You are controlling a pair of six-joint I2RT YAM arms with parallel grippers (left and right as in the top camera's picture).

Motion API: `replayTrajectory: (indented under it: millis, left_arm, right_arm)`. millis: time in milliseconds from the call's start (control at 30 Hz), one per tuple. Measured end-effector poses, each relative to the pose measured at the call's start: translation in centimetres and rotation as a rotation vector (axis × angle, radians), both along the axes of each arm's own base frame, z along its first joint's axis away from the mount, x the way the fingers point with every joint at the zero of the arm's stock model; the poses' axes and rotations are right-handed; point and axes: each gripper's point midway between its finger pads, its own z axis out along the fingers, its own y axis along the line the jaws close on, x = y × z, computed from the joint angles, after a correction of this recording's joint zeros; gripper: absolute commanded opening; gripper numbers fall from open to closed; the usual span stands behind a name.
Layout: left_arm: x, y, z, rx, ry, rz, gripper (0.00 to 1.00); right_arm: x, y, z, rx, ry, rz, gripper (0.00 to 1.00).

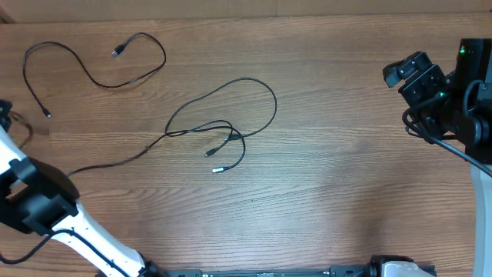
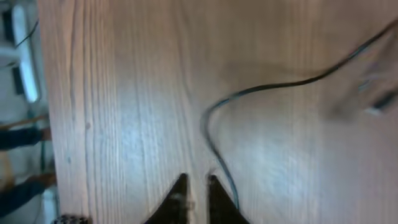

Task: Untangle cables
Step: 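Drag the cable leftward and lay it at the table's left edge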

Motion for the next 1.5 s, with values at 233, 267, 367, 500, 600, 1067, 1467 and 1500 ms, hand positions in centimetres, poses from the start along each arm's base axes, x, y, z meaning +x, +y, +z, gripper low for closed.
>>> replayTrajectory:
  millis: [233,267,367,500,600,1067,1467,1500]
  left_arm:
    - [2.9,-0.6,-2.9,-0.19,-0.144,-0.177,0.53]
    - [3.9,-1.3,-3.0,-0.233,-0.185,-0.239,0.56]
    - [6.4,-4.1,-2.9,-0.349,-0.281,-0.413,0.62]
    - [8.1,-5.5,-2.8,-0.359,-0.301,-0.546,0.7]
    - [9.3,-5.3,-2.8,-0.314,-0.299,-0.589,0.86]
    - [14.8,0.5,-8.8,-0.114,-0.316,-0.559,0.95]
    - [12.6,4.7,-13.8,-0.099,-0.246,-0.48,0.04]
    - [12.2,4.9,-13.9,-0.103,-0.242,-0.465,0.04]
  right_arm:
    - [0.0,0.0,0.0,0.0,0.0,0.0,1.0]
    - [0.0,0.0,0.0,0.0,0.0,0.0,1.0]
    - [0.0,0.0,0.0,0.0,0.0,0.0,1.0]
    - [0.0,0.0,0.0,-0.001,0.0,0.0,1.0]
    - [0.0,0.0,0.0,0.0,0.0,0.0,1.0]
    - [0.0,0.0,0.0,0.0,0.0,0.0,1.0]
    - [0.0,0.0,0.0,-0.001,0.0,0.0,1.0]
    - [0.0,0.0,0.0,-0.001,0.0,0.0,1.0]
